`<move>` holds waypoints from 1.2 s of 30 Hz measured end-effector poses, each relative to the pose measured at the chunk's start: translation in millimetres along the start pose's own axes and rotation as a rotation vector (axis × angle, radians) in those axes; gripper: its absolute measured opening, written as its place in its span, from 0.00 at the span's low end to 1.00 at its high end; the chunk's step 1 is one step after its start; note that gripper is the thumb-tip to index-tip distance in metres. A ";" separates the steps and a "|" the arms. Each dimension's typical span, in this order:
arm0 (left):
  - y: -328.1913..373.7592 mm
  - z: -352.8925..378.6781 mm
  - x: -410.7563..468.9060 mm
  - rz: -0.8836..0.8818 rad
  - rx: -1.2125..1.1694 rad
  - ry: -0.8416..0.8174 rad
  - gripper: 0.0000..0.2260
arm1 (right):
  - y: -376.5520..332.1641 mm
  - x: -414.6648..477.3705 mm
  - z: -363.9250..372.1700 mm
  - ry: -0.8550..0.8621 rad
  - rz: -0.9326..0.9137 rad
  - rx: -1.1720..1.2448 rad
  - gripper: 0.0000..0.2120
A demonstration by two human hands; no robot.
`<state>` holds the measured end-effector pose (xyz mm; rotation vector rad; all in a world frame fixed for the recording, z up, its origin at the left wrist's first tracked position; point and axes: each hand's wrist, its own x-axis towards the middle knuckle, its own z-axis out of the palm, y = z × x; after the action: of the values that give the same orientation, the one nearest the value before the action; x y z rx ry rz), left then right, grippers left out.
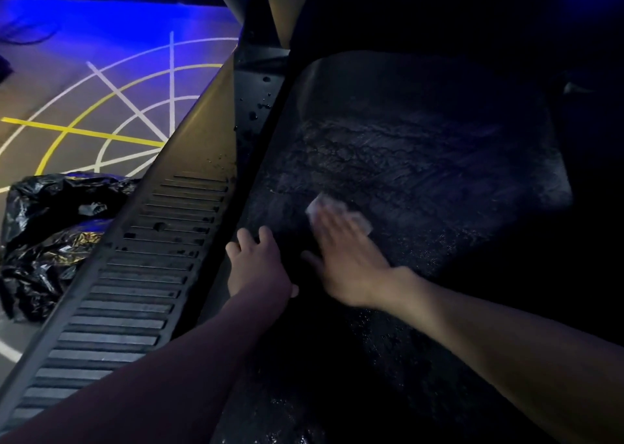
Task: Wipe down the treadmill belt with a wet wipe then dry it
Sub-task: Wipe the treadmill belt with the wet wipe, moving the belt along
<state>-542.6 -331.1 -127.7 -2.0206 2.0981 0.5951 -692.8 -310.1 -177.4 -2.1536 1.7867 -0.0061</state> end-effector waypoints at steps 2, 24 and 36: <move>0.6 -0.8 -0.6 0.007 0.029 -0.004 0.40 | -11.1 -14.7 5.5 -0.033 -0.191 0.019 0.33; 7.7 -2.5 2.7 0.064 0.191 -0.079 0.41 | 35.9 -21.6 -6.2 0.040 -0.070 -0.044 0.32; 20.6 -2.4 2.5 0.274 0.359 -0.112 0.35 | 42.6 -43.5 3.6 0.017 -0.078 -0.085 0.35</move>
<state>-562.8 -334.3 -123.1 -1.4914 2.2390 0.3275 -741.7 -274.0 -182.8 -2.2880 1.7413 0.0336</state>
